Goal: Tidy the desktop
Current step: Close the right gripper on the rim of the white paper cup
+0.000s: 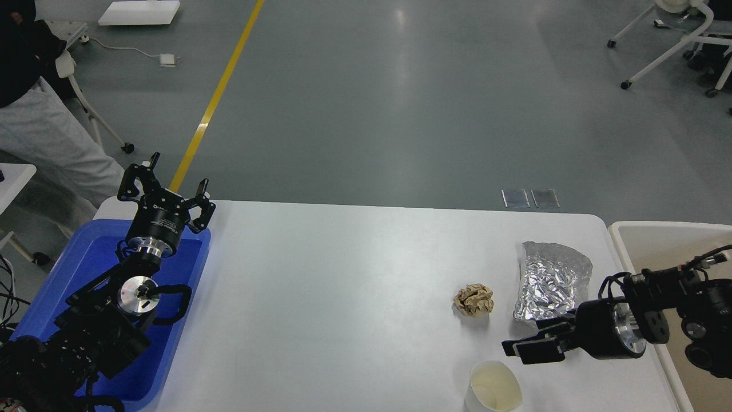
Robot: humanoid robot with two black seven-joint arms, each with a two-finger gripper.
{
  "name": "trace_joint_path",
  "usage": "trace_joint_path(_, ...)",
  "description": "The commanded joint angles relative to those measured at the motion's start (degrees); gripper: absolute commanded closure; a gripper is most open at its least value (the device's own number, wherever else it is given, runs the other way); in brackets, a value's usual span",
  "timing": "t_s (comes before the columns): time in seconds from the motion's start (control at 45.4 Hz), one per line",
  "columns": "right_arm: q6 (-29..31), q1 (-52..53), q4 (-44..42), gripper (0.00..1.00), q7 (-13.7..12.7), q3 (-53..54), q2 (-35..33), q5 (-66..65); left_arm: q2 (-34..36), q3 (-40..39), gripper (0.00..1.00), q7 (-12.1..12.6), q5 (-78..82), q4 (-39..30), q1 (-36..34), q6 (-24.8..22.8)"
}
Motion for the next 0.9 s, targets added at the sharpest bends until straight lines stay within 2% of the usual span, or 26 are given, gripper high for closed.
trace_joint_path(0.0, 0.26, 1.30, 0.43, 0.00, 0.40, -2.97, 1.88, 0.26, 0.01, 0.00, 0.00, 0.00, 0.00, 0.00, 0.00, 0.00)
trace_joint_path(0.484, -1.32, -1.33, -1.50, 0.01, -0.04, -4.20, 7.15, -0.09, 0.01, 0.09, 0.00, 0.00, 0.00, 0.00, 0.00, -0.09)
trace_joint_path(0.881, -2.72, -3.27, -3.79, 0.00, -0.04, -4.11, 6.63, -1.84, 0.01, 0.00, 0.00, 0.00, 0.00, 0.00, 0.00, -0.09)
